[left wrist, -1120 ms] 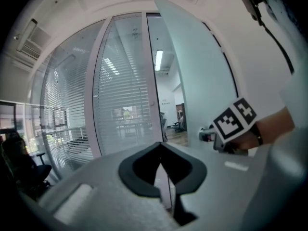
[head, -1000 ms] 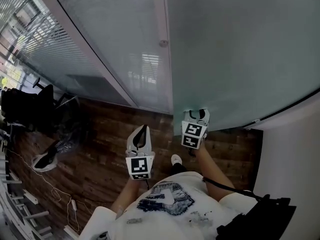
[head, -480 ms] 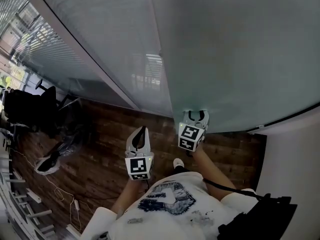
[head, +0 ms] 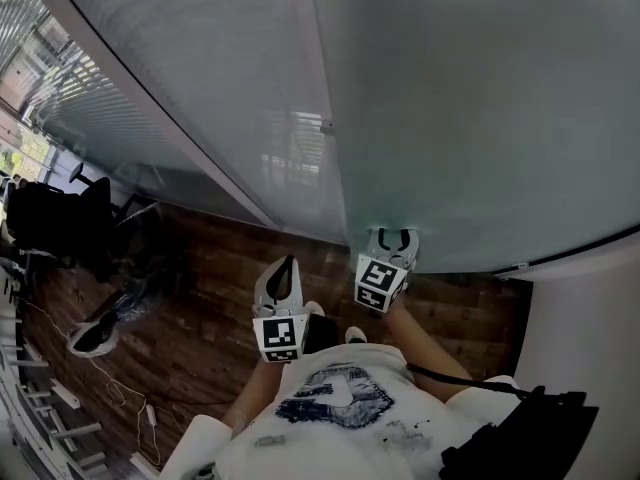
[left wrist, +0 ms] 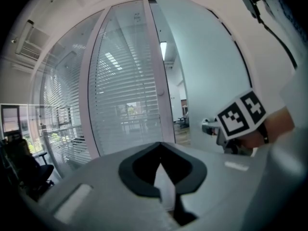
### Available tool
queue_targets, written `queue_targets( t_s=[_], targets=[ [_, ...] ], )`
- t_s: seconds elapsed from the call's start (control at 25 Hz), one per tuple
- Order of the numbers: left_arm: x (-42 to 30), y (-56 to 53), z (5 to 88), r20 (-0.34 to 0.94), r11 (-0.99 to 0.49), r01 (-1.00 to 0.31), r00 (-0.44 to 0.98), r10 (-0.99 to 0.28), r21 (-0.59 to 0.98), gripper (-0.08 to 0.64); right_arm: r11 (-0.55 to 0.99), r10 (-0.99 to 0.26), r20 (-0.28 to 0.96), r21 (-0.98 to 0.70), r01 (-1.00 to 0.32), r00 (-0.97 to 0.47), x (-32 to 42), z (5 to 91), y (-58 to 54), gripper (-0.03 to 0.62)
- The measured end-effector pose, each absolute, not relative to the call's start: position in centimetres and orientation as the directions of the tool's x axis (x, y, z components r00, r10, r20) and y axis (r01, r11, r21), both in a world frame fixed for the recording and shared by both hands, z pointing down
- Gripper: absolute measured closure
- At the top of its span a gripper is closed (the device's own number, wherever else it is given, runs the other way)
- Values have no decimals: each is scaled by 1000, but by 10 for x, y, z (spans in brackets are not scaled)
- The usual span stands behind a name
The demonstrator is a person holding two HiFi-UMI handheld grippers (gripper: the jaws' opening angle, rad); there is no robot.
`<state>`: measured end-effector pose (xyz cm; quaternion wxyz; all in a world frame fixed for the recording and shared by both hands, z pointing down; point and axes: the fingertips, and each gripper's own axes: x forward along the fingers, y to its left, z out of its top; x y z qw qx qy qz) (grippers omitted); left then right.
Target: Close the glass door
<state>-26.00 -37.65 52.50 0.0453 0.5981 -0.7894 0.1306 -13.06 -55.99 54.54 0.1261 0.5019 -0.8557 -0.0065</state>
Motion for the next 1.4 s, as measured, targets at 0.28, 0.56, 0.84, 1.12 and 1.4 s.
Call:
queue_targets(
  t_s=[0.28, 0.56, 0.84, 1.12, 1.4],
  targets=[
    [-277, -423, 533, 232, 136, -979, -169, -958, -152, 558, 464, -878, 193, 121, -878, -437, -139, 551, -576, 433],
    [-291, -460, 545, 265, -13, -988, -28, -964, -153, 558, 430, -896, 177, 122, -894, -407, -145, 550, -591, 434],
    [-291, -488, 549, 271, -118, -985, 80, -959, -129, 558, 408, -906, 174, 121, -905, -385, -150, 549, -607, 434],
    [-292, -509, 550, 265, -184, -976, 148, -953, -118, 558, 395, -911, 179, 120, -911, -372, -153, 551, -619, 434],
    [-288, -523, 547, 247, -248, -963, 215, -945, -110, 558, 377, -919, 176, 121, -918, -354, -156, 549, -630, 434]
  ],
)
